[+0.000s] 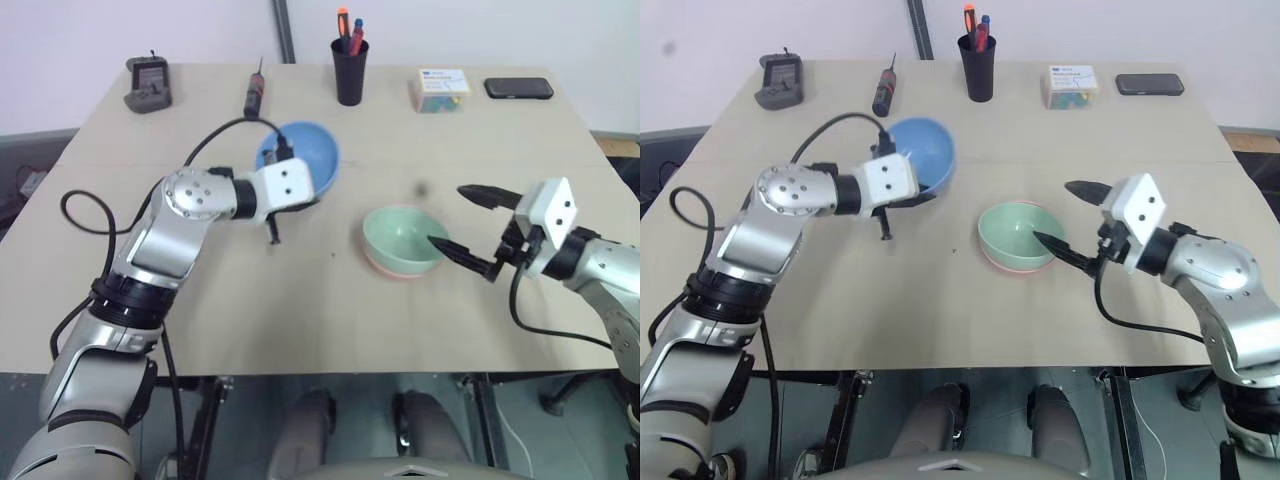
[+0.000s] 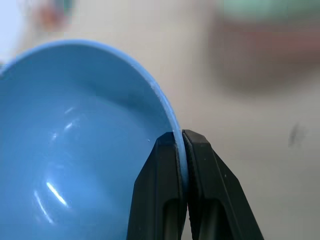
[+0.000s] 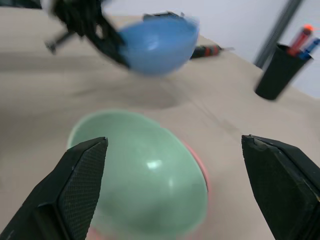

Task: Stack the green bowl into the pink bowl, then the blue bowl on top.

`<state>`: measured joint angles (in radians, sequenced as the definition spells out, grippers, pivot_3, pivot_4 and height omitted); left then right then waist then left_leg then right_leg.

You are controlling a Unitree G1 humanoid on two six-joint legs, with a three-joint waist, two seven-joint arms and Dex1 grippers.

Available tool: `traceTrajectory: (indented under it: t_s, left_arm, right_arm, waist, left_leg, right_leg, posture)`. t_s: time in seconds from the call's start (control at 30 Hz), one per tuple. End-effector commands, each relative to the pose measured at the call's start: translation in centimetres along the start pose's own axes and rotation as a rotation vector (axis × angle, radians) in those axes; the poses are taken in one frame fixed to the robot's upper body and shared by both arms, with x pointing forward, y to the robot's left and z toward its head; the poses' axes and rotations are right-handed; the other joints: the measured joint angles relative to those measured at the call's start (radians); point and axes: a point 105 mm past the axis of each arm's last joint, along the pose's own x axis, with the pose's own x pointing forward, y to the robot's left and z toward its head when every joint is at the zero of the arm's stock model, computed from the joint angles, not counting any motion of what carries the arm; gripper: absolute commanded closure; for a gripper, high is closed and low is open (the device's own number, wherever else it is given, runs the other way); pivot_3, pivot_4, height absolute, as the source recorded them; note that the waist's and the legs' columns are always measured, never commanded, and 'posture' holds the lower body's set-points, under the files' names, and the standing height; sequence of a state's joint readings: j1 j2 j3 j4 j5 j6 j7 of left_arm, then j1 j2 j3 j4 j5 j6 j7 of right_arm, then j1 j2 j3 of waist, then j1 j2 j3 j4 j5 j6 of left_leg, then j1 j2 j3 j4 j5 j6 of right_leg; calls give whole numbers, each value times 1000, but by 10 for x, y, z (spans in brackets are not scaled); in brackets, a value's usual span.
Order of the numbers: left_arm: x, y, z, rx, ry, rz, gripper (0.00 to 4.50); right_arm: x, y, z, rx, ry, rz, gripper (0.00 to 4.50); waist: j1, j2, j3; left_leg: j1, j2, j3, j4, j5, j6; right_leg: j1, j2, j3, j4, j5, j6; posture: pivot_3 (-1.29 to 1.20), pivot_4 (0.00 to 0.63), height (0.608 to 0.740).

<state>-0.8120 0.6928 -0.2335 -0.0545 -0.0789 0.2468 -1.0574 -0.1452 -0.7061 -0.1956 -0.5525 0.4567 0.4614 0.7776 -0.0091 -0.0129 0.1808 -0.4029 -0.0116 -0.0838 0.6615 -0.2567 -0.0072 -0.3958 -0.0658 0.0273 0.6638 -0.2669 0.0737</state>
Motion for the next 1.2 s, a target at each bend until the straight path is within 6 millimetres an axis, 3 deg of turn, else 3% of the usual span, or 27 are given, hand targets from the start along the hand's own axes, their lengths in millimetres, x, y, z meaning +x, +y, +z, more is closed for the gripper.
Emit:
traceTrajectory:
  t_s: [0.03, 0.13, 0.2, 0.3, 0.37, 0.53, 0.6, 0.7, 0.83, 0.9, 1.07, 1.2]
  left_arm:
    - [5, -7, 62, 84, -267, -132, 4401]
    - [14, -20, 76, 70, -350, -261, 4401]
    - [18, -28, 72, 83, -345, -322, 4401]
    - [21, -41, 56, 70, -288, -408, 3587]
    - [19, -44, 53, 62, -274, -431, 2798]
    - [11, -37, 55, 58, -279, -376, 570]
    - [7, -29, 55, 41, -283, -320, 52]
    - [-3, -12, 49, -41, -333, -104, 52]
    - [-21, -18, 23, -274, -331, 7, 52]
    - [-30, -17, 23, -336, -391, 79, 52]
    - [-53, -31, 0, -476, -342, 214, 52]
    - [-78, -51, -15, -552, -262, 244, 52]
  right_arm:
    - [-22, -7, 8, -80, 2, -91, 0]
    - [-28, -9, 7, -90, 17, -131, 0]
    - [-28, -9, 8, -93, 14, -143, 0]
    - [-27, -5, 9, -96, 15, -147, 0]
    - [-28, -3, 10, -91, 16, -149, 0]
    - [-27, -1, 7, -76, 22, -148, 0]
    - [-26, -1, 5, -66, 22, -141, 0]
    - [-21, 3, -2, -39, 40, -99, 0]
    - [-16, 7, -15, 11, 76, -14, 0]
    - [-14, 5, -20, 12, 92, 2, 0]
    - [-14, -5, -26, 69, 71, 36, 0]
    - [-31, -23, -33, 45, 121, -8, 0]
  waist:
    - [1, 0, 0]
    - [-14, 0, 0]
    - [-24, 0, 0]
    - [-31, 1, 0]
    - [-31, 1, 0]
    - [-27, 0, 0]
    - [-26, 0, 0]
    - [-27, 1, 0]
    - [-34, 1, 0]
    - [-30, 0, 0]
    - [-24, 0, 0]
    - [-22, 0, 0]
  left_leg:
    - [-1, -1, -1, 1, 0, 0]
    - [1, -1, 1, 4, 0, 0]
    - [4, -1, 3, 4, 0, 0]
    - [5, 1, 2, 6, 0, 0]
    - [6, 1, 2, 7, 0, 0]
    - [5, 0, 2, 9, 0, 0]
    - [5, 0, 2, 9, 0, 0]
    - [5, 0, 1, 9, 0, 0]
    - [7, 2, 2, 8, 0, 0]
    - [6, 2, 2, 8, 0, 0]
    - [6, 2, 1, 9, 0, 0]
    - [6, 2, 1, 8, 0, 0]
  right_leg:
    - [0, -1, -1, 0, 0, 0]
    - [1, -1, 2, 3, 0, 0]
    - [1, 0, 3, 7, 0, 0]
    - [1, 2, 4, 12, 0, 0]
    - [1, 2, 4, 14, 0, 0]
    - [2, 2, 4, 14, 0, 0]
    - [2, 2, 4, 14, 0, 0]
    - [1, 2, 4, 14, 0, 0]
    - [1, 2, 8, 14, 0, 0]
    - [0, 3, 7, 14, 0, 0]
    - [1, 2, 7, 14, 0, 0]
    - [1, 2, 7, 13, 0, 0]
  posture:
    - [0, 150, 740]
    - [0, 150, 740]
    - [0, 150, 740]
    - [0, 150, 740]
    - [0, 150, 740]
    - [0, 150, 740]
    - [0, 150, 740]
    - [0, 150, 740]
    - [0, 150, 740]
    - [0, 150, 740]
    - [0, 150, 740]
    - [0, 150, 740]
